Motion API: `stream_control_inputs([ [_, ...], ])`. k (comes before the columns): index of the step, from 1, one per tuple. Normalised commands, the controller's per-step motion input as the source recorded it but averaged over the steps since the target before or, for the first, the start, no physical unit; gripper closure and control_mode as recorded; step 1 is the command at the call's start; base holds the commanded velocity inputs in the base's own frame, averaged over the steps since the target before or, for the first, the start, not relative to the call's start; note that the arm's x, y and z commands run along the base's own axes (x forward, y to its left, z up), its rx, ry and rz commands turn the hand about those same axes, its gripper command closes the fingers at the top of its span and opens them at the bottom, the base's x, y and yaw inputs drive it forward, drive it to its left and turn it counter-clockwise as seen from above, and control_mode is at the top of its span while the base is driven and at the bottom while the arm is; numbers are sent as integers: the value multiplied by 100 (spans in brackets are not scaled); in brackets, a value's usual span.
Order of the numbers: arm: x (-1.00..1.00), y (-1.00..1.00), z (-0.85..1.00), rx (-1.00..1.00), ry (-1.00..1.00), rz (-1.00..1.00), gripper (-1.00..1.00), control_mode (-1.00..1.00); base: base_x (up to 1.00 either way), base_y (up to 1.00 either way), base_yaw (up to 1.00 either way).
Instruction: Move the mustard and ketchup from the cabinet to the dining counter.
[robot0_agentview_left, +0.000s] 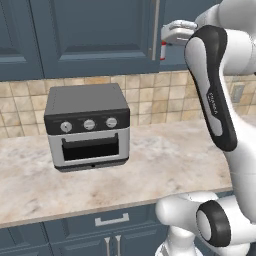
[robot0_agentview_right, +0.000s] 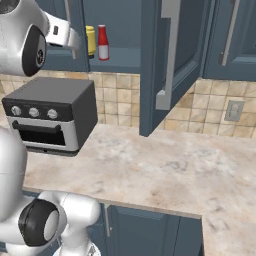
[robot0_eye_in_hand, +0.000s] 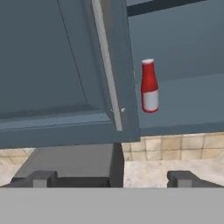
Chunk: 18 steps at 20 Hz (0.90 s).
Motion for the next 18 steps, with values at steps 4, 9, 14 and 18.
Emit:
stream_control_inputs([
  [4,48,0,-2,-13,-9,7,-100,-100,0,0,0],
  [9,48,1,0,-17,-11,0,-100,-100,0,0,0],
  [14,45,10,0,-7,0,-2,-100,-100,0,0,0],
  [18,48,7,0,0,0,-2,-100,-100,0,0,0],
])
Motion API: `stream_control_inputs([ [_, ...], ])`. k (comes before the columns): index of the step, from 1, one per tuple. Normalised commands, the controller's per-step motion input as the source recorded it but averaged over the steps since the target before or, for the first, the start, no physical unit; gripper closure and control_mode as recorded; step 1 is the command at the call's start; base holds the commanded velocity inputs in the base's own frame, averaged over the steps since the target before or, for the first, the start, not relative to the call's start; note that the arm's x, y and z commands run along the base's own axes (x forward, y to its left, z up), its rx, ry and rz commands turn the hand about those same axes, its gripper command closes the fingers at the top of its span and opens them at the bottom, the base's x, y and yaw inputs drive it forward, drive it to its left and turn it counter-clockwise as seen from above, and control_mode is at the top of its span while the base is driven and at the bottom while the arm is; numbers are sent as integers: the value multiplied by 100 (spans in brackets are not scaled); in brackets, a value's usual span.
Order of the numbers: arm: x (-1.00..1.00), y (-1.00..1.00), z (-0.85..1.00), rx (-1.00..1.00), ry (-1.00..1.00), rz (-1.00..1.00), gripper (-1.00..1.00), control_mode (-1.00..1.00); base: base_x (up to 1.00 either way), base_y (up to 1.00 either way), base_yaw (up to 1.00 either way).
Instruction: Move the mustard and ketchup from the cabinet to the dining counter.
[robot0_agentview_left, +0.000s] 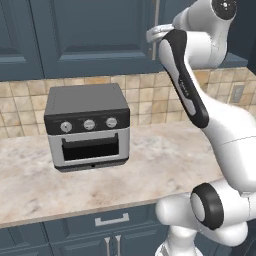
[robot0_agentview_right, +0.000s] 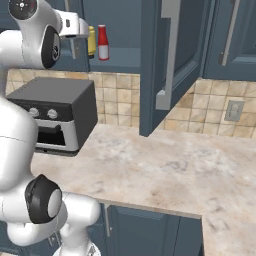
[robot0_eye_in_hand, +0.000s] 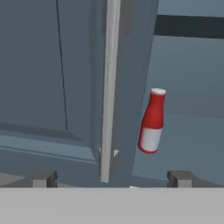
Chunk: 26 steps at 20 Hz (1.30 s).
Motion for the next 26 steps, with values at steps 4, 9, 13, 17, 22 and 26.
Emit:
stream_control_inputs([
  [4,47,6,2,0,0,-2,-100,-100,0,0,0],
  [9,40,6,1,0,0,-3,-100,-100,0,0,0],
  [13,42,13,0,0,0,-6,-100,-100,0,0,0],
  [17,41,9,0,0,0,-5,-100,-100,0,0,0],
  [22,42,2,0,0,0,-2,-100,-100,0,0,0],
  [26,34,0,0,0,0,0,100,-100,0,0,0],
])
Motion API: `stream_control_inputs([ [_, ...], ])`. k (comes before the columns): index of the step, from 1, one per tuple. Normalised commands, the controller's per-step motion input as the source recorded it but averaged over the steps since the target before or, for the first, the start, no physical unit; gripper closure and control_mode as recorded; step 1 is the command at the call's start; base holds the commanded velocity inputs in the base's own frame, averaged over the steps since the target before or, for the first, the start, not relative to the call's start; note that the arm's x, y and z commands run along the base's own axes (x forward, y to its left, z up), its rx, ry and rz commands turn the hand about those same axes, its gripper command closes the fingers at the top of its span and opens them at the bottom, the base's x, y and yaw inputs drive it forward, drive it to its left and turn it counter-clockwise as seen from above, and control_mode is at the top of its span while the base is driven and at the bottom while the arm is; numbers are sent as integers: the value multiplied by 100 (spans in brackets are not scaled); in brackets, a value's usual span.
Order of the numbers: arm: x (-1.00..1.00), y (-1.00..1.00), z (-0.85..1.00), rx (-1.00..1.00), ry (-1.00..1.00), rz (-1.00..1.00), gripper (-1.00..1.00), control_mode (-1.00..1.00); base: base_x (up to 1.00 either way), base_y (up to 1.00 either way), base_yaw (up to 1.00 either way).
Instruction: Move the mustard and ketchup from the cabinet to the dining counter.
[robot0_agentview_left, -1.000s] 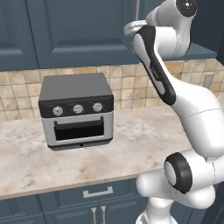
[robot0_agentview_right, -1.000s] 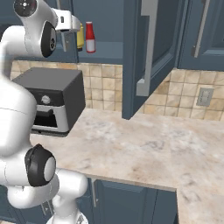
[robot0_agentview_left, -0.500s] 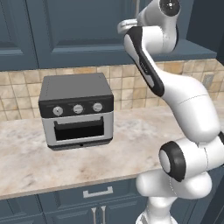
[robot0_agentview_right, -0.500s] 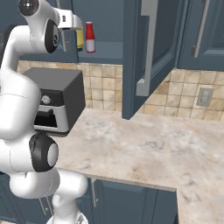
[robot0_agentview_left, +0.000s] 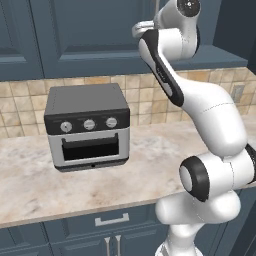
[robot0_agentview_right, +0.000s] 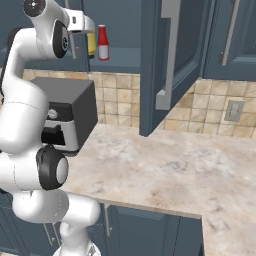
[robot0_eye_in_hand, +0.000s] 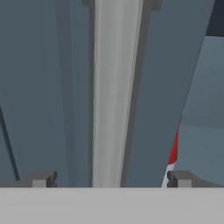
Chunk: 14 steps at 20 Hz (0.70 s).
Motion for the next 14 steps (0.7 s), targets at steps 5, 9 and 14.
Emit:
stream_control_inputs([
  [5,17,0,-1,0,0,0,100,-100,0,0,0],
  [9,18,8,-8,0,0,0,100,-100,0,0,0],
  [14,42,16,-6,0,0,0,100,-100,0,0,0],
])
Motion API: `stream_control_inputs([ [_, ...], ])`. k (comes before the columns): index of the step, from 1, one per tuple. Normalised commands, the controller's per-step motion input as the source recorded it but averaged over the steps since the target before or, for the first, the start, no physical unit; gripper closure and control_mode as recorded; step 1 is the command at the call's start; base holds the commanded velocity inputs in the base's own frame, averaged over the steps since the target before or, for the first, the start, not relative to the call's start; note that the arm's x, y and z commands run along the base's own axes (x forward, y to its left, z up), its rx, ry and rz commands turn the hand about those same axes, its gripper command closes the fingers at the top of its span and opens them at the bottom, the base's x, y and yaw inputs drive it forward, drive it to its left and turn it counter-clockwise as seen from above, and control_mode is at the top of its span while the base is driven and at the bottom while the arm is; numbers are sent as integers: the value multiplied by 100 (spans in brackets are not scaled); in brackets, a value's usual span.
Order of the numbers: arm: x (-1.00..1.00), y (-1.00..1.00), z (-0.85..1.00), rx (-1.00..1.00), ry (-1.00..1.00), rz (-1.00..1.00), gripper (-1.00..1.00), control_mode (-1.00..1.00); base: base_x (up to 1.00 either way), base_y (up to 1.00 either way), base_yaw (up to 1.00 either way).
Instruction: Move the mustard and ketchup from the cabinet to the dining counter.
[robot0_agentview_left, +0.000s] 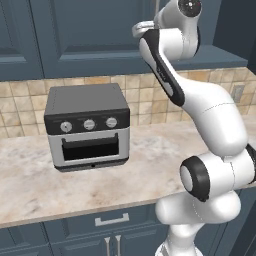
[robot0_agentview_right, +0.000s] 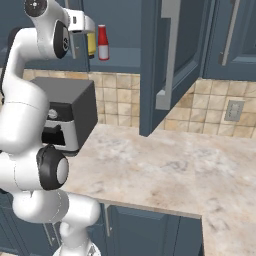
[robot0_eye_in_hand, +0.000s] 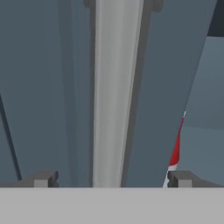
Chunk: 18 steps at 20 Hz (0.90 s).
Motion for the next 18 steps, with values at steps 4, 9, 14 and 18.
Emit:
stream_control_inputs([
  [4,29,22,-3,0,0,0,100,-100,0,0,0],
  [9,16,26,-1,2,0,-1,100,-100,0,0,0],
  [14,14,31,0,1,0,-5,100,-100,0,0,0],
  [18,11,31,0,0,0,-11,100,-100,0,0,0],
])
